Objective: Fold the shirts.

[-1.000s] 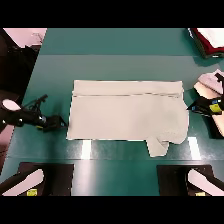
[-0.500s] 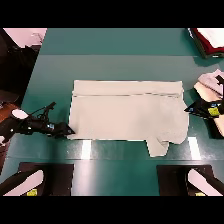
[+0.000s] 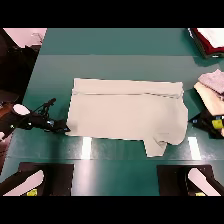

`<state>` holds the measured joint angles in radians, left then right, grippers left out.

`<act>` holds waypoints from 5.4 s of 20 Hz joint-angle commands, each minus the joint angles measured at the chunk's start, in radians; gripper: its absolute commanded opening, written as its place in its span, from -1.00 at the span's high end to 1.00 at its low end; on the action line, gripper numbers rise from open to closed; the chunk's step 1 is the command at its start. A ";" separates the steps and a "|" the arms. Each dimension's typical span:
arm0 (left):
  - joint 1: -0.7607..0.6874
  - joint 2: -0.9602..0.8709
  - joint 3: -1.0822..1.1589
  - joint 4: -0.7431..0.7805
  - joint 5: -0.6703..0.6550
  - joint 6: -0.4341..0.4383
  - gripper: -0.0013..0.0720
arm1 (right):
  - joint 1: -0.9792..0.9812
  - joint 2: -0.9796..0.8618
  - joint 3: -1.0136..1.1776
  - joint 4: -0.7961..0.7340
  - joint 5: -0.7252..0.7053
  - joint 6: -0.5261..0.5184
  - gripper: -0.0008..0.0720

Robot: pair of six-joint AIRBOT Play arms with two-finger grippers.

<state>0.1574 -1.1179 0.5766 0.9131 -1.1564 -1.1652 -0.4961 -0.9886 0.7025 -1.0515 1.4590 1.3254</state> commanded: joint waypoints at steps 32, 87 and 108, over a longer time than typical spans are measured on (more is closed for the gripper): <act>-0.002 0.345 0.112 0.117 -0.330 -0.118 0.90 | 0.149 0.286 0.089 -0.242 0.173 0.092 0.93; -0.294 -0.320 0.713 -0.130 0.108 -0.180 0.90 | 0.151 -0.768 0.575 0.248 0.004 -0.210 -0.58; -0.684 -0.824 1.113 -0.162 0.303 -0.246 0.90 | 0.427 -0.520 0.902 0.248 0.157 0.028 0.94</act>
<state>-0.4969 -1.8618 1.6005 0.7662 -0.8474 -1.4021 -0.1551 -1.5265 1.4906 -0.8032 1.5791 1.2816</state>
